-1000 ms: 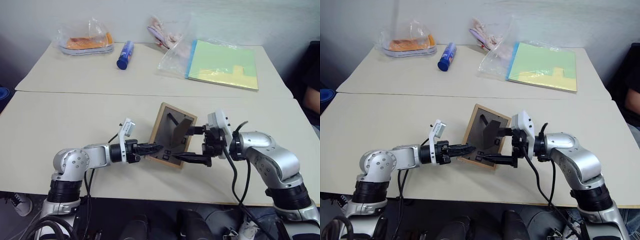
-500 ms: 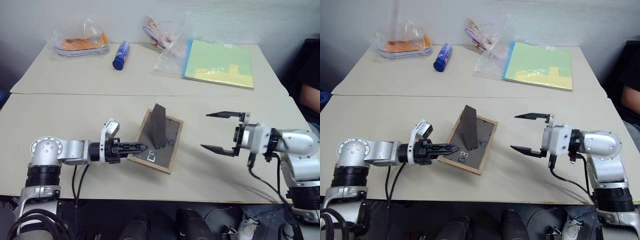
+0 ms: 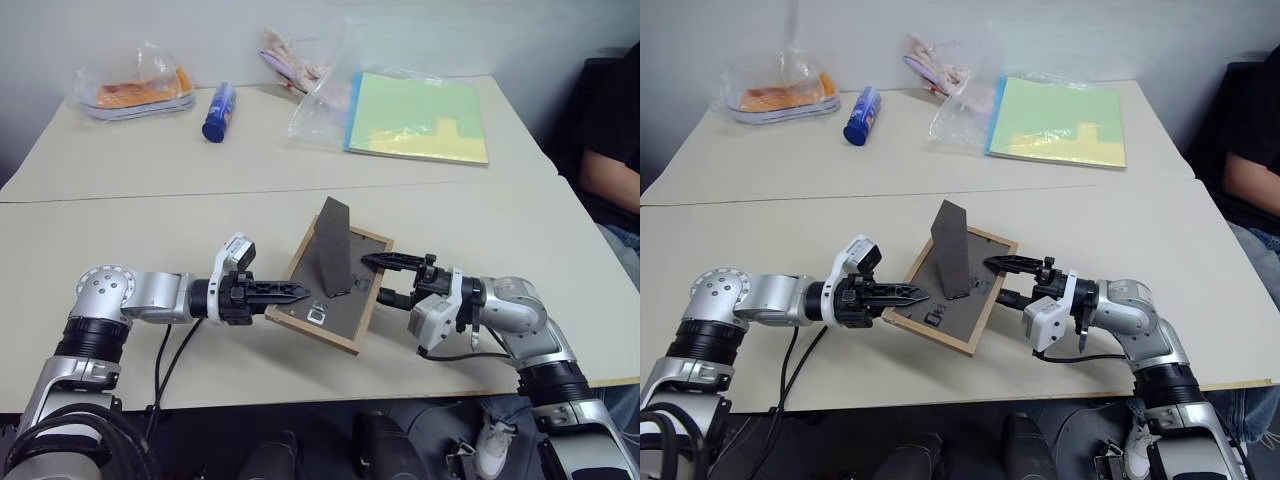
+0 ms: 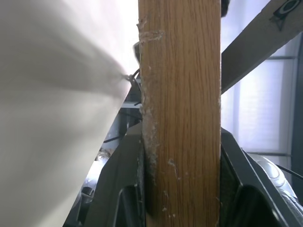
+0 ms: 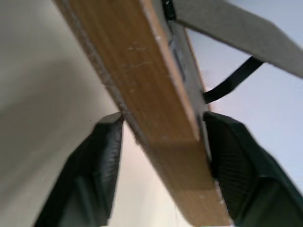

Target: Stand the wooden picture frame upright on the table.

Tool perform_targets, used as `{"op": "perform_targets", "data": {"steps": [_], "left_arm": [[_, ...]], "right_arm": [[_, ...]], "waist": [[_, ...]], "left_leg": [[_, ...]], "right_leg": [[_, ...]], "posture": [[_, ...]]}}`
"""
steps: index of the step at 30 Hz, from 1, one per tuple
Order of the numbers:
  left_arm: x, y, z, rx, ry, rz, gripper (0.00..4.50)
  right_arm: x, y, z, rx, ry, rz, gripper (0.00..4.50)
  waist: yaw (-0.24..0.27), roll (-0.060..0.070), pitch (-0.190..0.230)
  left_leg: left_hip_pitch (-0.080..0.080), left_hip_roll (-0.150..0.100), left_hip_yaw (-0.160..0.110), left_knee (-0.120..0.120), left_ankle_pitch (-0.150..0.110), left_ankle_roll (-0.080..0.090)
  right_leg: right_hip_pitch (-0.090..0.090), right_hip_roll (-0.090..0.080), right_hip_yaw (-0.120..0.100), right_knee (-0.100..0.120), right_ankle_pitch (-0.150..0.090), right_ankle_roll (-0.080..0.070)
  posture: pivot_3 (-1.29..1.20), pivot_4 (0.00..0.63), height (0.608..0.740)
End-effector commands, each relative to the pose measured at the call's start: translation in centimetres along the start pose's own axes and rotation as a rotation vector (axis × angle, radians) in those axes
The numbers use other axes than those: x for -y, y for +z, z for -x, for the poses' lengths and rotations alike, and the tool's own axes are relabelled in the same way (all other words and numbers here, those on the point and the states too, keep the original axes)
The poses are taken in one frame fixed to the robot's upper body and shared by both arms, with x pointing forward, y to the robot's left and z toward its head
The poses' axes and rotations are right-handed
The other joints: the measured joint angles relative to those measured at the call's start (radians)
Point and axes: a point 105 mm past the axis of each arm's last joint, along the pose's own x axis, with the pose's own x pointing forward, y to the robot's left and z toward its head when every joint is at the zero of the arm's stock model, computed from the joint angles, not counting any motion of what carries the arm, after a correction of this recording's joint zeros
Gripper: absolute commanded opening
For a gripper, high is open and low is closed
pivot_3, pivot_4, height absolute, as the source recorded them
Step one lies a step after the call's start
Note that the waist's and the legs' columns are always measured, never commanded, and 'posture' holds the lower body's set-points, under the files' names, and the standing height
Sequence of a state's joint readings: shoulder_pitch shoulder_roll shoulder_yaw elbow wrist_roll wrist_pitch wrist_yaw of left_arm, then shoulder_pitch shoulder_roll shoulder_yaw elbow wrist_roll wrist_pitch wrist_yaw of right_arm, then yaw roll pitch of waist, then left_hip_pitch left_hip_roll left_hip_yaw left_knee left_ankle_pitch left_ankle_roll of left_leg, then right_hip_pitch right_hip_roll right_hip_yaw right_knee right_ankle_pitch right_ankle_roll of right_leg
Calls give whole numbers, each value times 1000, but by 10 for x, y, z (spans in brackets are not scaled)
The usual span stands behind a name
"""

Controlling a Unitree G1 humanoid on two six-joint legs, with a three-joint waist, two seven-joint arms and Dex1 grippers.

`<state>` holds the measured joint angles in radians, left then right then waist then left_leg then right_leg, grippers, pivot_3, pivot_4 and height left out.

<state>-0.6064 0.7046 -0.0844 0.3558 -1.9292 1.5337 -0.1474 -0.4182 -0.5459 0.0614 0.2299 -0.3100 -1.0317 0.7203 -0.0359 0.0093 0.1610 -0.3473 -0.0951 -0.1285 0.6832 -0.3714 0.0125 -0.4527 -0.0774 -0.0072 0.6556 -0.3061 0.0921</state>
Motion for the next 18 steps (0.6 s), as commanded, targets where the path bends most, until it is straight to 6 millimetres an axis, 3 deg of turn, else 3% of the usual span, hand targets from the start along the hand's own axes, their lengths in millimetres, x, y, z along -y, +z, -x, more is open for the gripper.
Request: {"op": "perform_targets", "data": {"steps": [1,2,6,9,12,14,16,18], "left_arm": [[29,-3,-7,11,-86,-153,1297],[28,-5,-6,19,-53,-174,1999],[34,-4,9,96,19,-258,3200],[40,6,43,249,129,-345,4139],[47,16,78,403,240,-519,4174],[56,17,94,459,261,-713,4174],[54,10,98,421,308,-886,4174],[45,6,96,379,357,-992,4500]], "right_arm": [[13,1,-2,11,-111,5,1719],[17,1,-2,10,-134,13,1719],[30,1,-2,18,-212,11,1308],[34,-1,0,19,-244,-70,1259],[35,-7,3,20,-280,-251,1258],[38,-13,5,37,-337,-525,1256],[39,-16,6,101,-369,-852,1256],[42,-18,5,147,-390,-1089,1255]], "waist": [[-2,0,0],[-2,0,0],[-3,0,0],[-11,0,0],[-18,0,0],[-17,0,0],[-13,0,0],[-1,1,0]], "left_leg": [[2,-1,0,-1,0,0],[3,-1,-1,-1,-1,-1],[4,-2,0,-1,-2,-3],[9,-3,1,-2,-3,-4],[11,-1,1,-3,-4,-6],[11,1,1,-3,-4,-7],[10,3,0,-4,-5,-7],[10,3,0,-4,-5,-7]], "right_leg": [[0,0,1,1,0,0],[-1,1,3,2,0,0],[-8,2,11,5,0,0],[-9,4,14,4,0,0],[-8,7,17,5,0,-1],[-8,8,20,4,0,-2],[-7,8,22,2,1,-3],[-5,7,22,0,1,-3]], "posture": [[0,150,740],[0,150,740],[0,150,740],[0,150,740],[0,150,740],[0,150,740],[0,150,740],[0,150,740]]}}
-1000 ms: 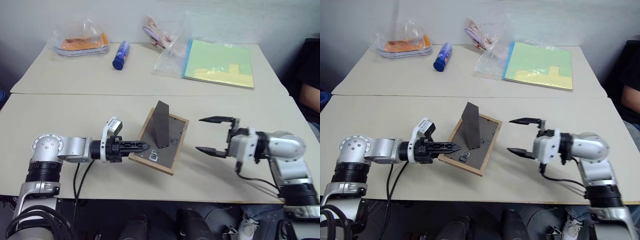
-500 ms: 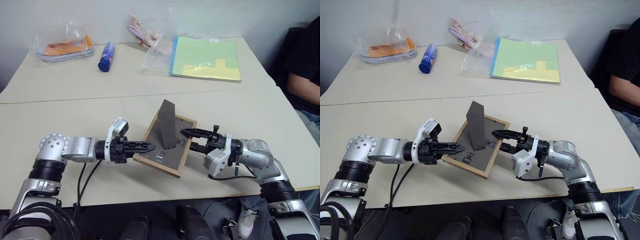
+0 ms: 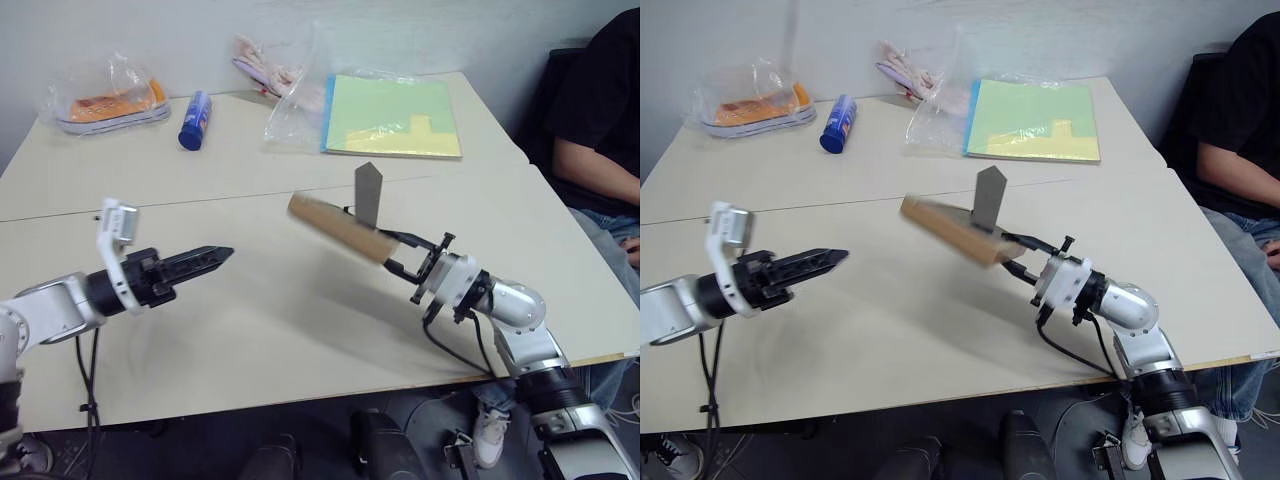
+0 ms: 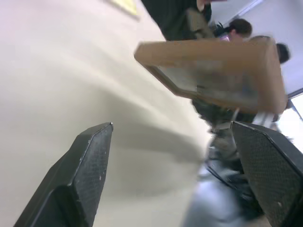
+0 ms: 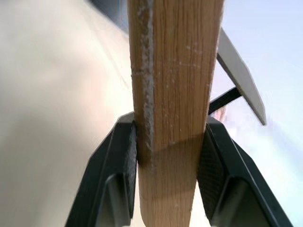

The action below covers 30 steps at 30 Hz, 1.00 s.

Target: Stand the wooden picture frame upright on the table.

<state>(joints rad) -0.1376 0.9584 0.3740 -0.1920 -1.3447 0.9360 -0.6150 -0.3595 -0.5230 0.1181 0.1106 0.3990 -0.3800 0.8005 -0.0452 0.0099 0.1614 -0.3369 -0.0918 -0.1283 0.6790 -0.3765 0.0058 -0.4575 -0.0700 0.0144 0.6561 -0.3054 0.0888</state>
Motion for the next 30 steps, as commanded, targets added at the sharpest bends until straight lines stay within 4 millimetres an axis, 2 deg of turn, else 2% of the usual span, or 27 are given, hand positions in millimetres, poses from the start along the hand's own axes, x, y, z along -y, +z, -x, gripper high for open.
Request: {"op": "perform_targets", "data": {"steps": [1,4,9,12,18,20,23,24,25,30], "left_arm": [[9,-3,-3,-23,-45,-236,4500],[10,-18,-8,-62,-77,-308,4500],[6,-32,-9,-77,-104,-363,4500],[5,-33,-11,-75,-105,-372,4500],[3,-30,-13,-65,-108,-388,4500],[2,-31,-13,-73,-107,-395,4500],[-1,-30,-12,-84,-102,-418,4500],[-1,-30,-11,-85,-102,-425,4500],[-3,-32,-10,-91,-101,-430,4500],[-10,-40,-2,-112,-73,-468,4500]], "right_arm": [[4,16,-7,87,-4,-392,1255],[-2,6,-7,35,2,-662,1255],[-22,-25,-1,-103,0,-835,1255],[-32,-44,5,-160,-14,-830,1255],[-42,-60,11,-218,-4,-770,1255],[-41,-67,13,-246,-40,-812,1255],[-42,-63,14,-239,-7,-815,1255],[-40,-60,13,-226,-8,-794,1961],[-40,-57,13,-223,8,-796,2123],[-32,-44,19,-206,30,-672,3822]], "waist": [[16,0,0],[33,0,0],[49,0,0],[47,0,0],[43,0,0],[43,-1,0],[44,-1,0],[44,-2,-1],[44,-2,-1],[44,0,0]], "left_leg": [[0,0,0,0,0,0],[0,0,-1,2,-2,2],[0,0,-1,2,-3,4],[0,0,-1,3,-3,4],[2,0,-1,3,-3,3],[2,0,-1,3,-3,3],[4,1,-2,3,-4,3],[4,1,-2,3,-4,3],[4,1,-3,3,-4,3],[3,0,-3,3,-4,4]], "right_leg": [[0,0,0,-1,0,0],[3,0,-1,-3,1,0],[5,0,-2,-5,2,1],[5,0,-2,-5,2,1],[7,0,-3,-4,2,2],[7,0,-3,-4,2,2],[9,0,-3,-5,2,1],[9,0,-3,-5,2,2],[9,0,-4,-5,2,1],[9,0,-4,-7,2,2]], "posture": [[0,150,740],[0,150,740],[0,150,740],[0,150,740],[0,150,740],[0,150,740],[0,150,740],[0,150,740],[0,150,740],[0,150,740]]}}
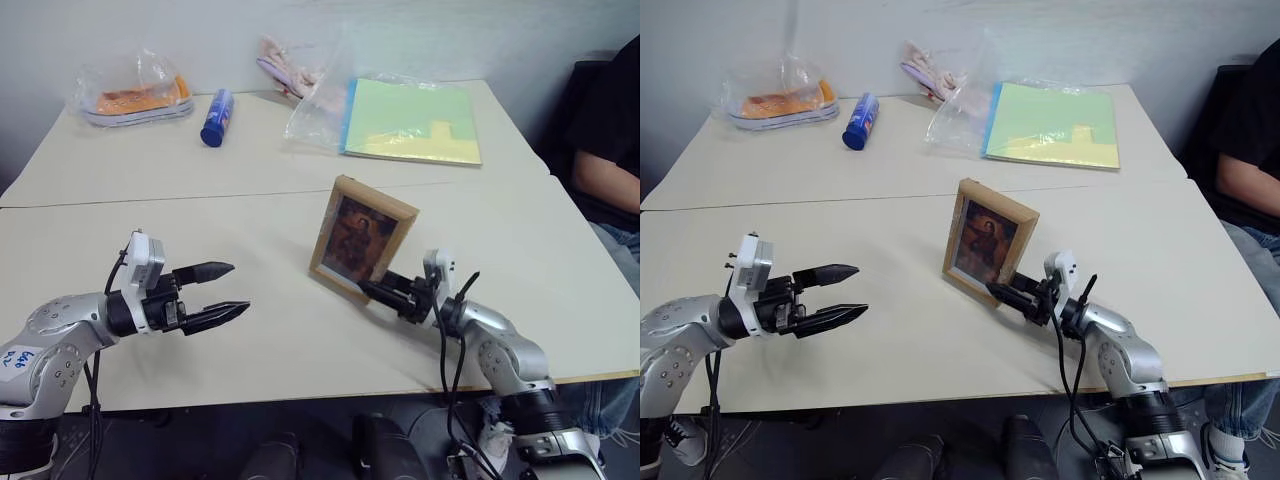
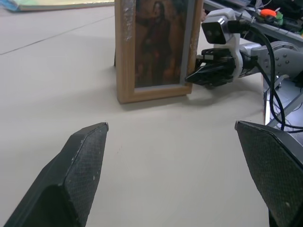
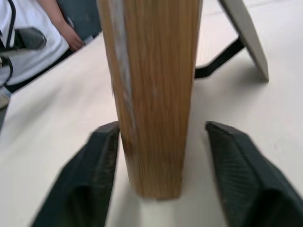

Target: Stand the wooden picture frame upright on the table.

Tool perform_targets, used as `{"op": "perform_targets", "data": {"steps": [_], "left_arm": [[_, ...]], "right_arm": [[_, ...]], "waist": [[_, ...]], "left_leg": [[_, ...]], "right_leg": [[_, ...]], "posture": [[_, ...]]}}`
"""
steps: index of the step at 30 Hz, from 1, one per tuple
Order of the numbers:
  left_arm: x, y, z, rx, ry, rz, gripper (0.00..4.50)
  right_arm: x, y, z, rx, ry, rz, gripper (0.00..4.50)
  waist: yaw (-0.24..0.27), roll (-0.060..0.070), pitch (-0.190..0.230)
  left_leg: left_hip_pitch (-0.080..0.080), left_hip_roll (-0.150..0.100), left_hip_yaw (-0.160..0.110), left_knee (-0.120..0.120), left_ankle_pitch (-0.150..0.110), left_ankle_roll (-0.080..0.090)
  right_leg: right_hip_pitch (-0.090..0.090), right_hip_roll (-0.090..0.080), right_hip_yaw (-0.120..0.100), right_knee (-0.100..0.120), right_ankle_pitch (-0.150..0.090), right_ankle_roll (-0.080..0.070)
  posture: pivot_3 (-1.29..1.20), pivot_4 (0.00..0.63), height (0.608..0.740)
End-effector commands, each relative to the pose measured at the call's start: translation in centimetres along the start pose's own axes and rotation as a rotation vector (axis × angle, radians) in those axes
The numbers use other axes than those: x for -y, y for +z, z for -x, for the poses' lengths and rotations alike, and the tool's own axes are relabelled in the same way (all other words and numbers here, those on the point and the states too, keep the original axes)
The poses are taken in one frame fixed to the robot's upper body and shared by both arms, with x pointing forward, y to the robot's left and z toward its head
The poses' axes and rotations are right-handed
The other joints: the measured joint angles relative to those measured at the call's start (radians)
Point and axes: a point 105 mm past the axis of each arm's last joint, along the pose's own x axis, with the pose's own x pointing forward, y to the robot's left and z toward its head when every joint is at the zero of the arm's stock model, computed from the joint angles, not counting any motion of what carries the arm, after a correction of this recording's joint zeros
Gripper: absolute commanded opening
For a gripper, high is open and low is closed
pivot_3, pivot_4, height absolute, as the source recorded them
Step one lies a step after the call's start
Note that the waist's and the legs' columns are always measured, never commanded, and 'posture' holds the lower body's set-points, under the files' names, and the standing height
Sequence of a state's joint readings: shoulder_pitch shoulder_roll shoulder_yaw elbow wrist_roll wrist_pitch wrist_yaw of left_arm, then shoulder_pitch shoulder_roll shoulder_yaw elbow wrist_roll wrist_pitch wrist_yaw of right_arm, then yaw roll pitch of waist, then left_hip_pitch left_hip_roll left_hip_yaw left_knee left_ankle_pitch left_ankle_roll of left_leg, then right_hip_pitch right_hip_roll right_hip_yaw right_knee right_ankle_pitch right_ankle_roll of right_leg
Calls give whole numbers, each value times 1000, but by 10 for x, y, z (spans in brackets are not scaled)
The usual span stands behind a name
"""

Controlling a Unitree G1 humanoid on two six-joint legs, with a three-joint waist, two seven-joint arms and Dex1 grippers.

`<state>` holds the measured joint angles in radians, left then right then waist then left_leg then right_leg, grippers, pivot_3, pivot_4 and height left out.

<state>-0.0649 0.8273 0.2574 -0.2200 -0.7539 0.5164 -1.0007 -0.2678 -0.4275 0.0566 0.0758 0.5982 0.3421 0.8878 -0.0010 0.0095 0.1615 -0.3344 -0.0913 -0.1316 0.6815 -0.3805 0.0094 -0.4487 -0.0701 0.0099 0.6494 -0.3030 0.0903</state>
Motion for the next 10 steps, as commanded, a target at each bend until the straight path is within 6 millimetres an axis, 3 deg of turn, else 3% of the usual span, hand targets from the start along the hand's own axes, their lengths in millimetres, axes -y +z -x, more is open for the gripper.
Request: {"op": "perform_targets", "data": {"steps": [1,2,4,8,10], "left_arm": [[-2,-3,7,-16,30,-74,4500],[-3,-7,10,-26,44,-86,4500],[-5,-13,17,-48,73,-104,4500],[-9,-25,32,-102,144,-172,4500],[-10,-28,39,-125,170,-207,4500]], "right_arm": [[-7,21,14,30,40,121,4153],[-8,23,21,20,51,150,4491],[-9,27,37,-3,56,208,4491],[-4,38,73,-88,68,572,4491],[-1,39,87,-137,81,675,4491]], "waist": [[0,0,0],[1,0,0],[2,0,0],[5,0,0],[6,0,0]], "left_leg": [[0,0,0,0,0,0],[0,0,-1,0,0,0],[-1,0,-1,0,0,0],[-1,0,-1,0,-1,1],[0,0,-1,0,-1,1]], "right_leg": [[0,0,0,0,0,0],[0,0,0,-1,0,0],[0,0,-1,-2,0,0],[2,0,-1,-4,0,1],[2,0,-1,-4,1,1]], "posture": [[0,150,740],[0,150,740],[0,150,740],[0,150,740],[0,150,740]]}}
